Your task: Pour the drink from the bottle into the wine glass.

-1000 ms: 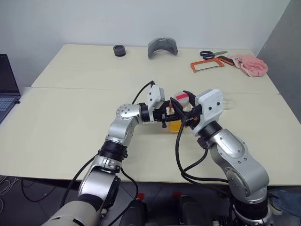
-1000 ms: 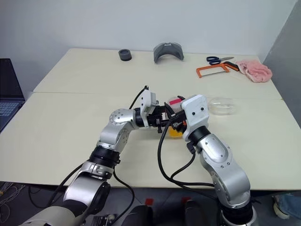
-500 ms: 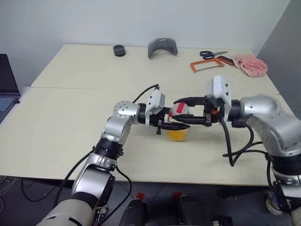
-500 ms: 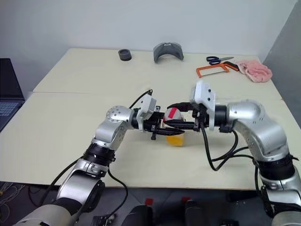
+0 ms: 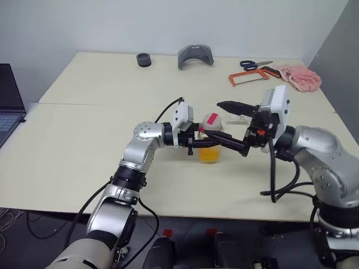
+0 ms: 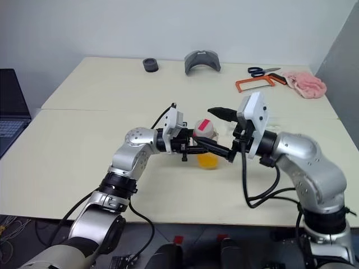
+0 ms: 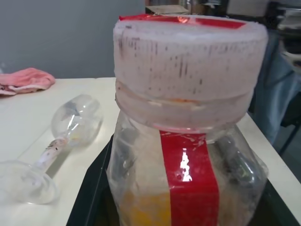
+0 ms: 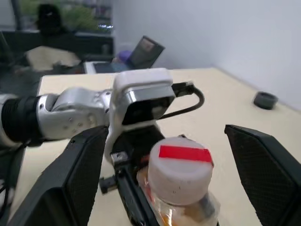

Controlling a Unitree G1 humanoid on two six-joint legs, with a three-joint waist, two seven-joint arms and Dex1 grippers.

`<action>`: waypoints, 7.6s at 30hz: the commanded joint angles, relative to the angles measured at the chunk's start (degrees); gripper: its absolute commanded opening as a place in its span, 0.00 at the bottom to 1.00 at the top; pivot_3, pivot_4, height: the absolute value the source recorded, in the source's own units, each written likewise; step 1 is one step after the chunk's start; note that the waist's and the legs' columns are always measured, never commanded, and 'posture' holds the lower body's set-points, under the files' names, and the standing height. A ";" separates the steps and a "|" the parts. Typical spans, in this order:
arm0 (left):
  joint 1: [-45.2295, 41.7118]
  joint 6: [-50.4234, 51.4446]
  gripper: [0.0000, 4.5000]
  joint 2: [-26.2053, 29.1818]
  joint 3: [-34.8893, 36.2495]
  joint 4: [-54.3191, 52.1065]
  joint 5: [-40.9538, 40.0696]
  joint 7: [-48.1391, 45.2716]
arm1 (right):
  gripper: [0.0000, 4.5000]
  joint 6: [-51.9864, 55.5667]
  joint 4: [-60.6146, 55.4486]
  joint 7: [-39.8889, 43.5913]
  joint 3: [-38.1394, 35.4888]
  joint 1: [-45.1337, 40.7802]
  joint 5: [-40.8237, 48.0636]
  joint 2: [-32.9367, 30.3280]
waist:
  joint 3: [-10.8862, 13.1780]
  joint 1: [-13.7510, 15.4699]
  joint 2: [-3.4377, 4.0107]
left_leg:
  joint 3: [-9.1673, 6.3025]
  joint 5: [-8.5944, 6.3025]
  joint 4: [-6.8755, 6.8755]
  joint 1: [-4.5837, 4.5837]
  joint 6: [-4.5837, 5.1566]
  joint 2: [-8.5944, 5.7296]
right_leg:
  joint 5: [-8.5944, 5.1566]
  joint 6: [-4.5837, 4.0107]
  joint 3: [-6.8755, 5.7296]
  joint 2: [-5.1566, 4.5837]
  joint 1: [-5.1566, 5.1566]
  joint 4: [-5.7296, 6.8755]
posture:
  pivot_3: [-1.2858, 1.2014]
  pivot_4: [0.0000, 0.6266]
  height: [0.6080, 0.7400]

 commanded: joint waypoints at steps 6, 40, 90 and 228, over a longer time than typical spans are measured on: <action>-1.39 -1.92 0.38 -0.99 0.68 0.17 -0.52 0.50 | 0.96 -3.48 -7.28 -19.73 10.04 4.96 -14.57 10.25 | 0.00 -0.23 0.01 | 0.08 0.06 0.04 0.04 -0.11 -0.05 | 0.00 0.00 0.08 0.05 -0.07 0.15 | 0.52 0.24 1.00; -1.62 -3.35 0.38 -0.30 1.27 1.91 0.16 1.08 | 0.96 -0.62 -10.62 -20.32 1.41 10.93 -13.61 5.83 | 0.00 -0.20 0.01 | 0.13 0.00 0.02 0.05 0.00 -0.10 | 0.00 0.00 0.08 0.09 -0.06 0.14 | 0.52 0.24 1.00; -0.69 -2.93 0.37 -0.36 1.85 1.58 -0.75 -0.60 | 0.96 -0.33 -6.60 -18.63 2.33 7.34 -11.29 3.63 | 0.00 -0.18 0.01 | 0.18 0.00 0.03 0.05 0.01 -0.09 | 0.00 0.00 0.06 0.10 -0.03 0.14 | 0.52 0.24 1.00; 0.27 -3.37 0.37 0.27 1.61 0.30 -0.15 -0.19 | 1.00 -0.62 -4.15 -15.20 2.21 4.92 -3.88 1.52 | 0.00 -0.16 0.01 | 0.20 -0.01 0.04 0.05 0.02 -0.08 | 0.00 0.00 0.05 0.10 -0.02 0.15 | 0.52 0.24 1.00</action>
